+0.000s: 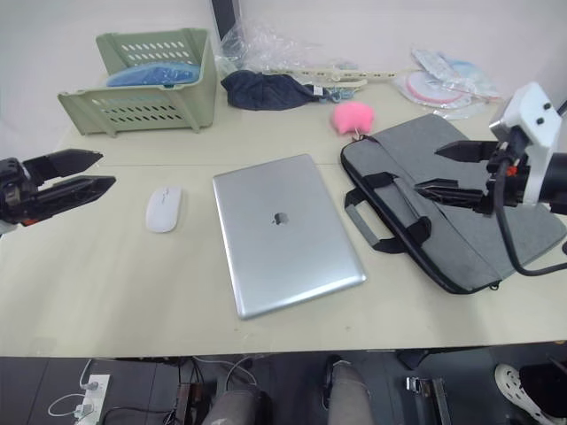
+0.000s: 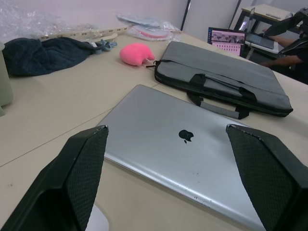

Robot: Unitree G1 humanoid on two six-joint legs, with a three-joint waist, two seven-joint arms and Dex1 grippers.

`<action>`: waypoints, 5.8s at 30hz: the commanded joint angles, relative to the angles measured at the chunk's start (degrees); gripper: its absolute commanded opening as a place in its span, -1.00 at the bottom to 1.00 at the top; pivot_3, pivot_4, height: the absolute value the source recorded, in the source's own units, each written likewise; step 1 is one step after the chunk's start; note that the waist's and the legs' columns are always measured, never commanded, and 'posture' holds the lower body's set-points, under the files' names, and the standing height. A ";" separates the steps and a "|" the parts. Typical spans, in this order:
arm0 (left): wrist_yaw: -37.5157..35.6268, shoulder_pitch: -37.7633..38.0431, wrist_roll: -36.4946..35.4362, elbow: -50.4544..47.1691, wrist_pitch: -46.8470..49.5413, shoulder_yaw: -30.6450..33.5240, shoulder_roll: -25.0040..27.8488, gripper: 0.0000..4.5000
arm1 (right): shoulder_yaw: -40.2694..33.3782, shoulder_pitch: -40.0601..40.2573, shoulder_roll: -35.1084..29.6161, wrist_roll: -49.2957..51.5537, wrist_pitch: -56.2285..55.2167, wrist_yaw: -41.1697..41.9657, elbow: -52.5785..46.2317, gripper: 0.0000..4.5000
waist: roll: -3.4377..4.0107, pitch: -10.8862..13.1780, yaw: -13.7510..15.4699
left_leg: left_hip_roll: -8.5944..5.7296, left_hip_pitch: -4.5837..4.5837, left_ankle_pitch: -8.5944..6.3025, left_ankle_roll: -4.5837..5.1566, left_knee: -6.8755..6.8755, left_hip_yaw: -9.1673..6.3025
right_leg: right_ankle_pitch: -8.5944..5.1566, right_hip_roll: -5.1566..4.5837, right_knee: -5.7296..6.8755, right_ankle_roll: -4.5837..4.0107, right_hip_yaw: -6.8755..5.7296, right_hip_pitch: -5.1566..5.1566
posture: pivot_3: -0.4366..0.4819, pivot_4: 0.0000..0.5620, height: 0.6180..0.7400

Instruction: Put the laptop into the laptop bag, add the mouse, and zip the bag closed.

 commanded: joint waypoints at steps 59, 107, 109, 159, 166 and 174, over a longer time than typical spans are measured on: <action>21.04 2.16 -1.94 5.72 16.80 -14.77 -22.20 0.88 | 14.82 3.42 31.78 -15.78 -3.82 -34.35 -5.78 -0.97 | -0.06 -0.10 -0.29 | -0.05 0.19 0.00 0.00 0.05 0.10 | 0.01 -0.01 0.31 -0.01 0.07 0.00 | -0.05 -0.47 1.00; 23.06 -5.63 5.54 17.78 15.45 -22.39 -33.65 0.88 | 24.30 7.86 44.09 -25.98 -18.08 -29.25 10.84 -0.97 | 0.29 -1.38 0.01 | -0.09 0.28 0.01 0.03 0.02 0.08 | 0.01 -0.06 0.35 -0.01 0.14 0.33 | -0.05 -0.47 1.00; 22.69 -5.74 5.91 18.45 15.29 -22.84 -34.37 0.88 | 24.93 8.08 44.51 -26.47 -18.43 -28.73 11.05 -0.97 | 0.34 -1.50 0.04 | -0.09 0.33 0.01 0.03 0.03 0.05 | 0.01 -0.06 0.31 -0.01 0.14 0.42 | -0.05 -0.47 1.00; 12.68 -5.12 6.43 20.96 22.03 -24.35 -36.19 0.88 | 28.50 11.91 47.38 -31.56 -21.17 -23.90 8.64 -0.97 | 0.56 -1.91 -1.49 | 0.15 1.22 -0.05 -0.09 -0.82 0.07 | -0.06 0.20 -0.36 -0.04 0.10 1.14 | -0.05 -0.47 1.00; 11.54 -5.78 6.86 22.60 19.54 -22.57 -35.25 0.09 | 28.06 12.12 46.76 -31.86 -21.55 -23.48 8.64 -1.00 | 0.57 -1.91 -1.54 | 0.16 1.20 -0.05 -0.09 -0.82 0.07 | -0.06 0.21 -0.38 -0.04 0.09 1.13 | -0.05 -0.47 1.00; 10.97 -5.29 7.18 22.43 19.81 -23.73 -35.78 -0.76 | 27.19 12.97 45.58 -31.53 -20.91 -23.29 6.67 -1.00 | -0.02 -2.20 -1.22 | 0.20 1.11 -0.05 -0.09 -0.84 -0.06 | -0.05 0.24 -0.50 -0.04 0.00 1.11 | -0.05 -0.47 1.00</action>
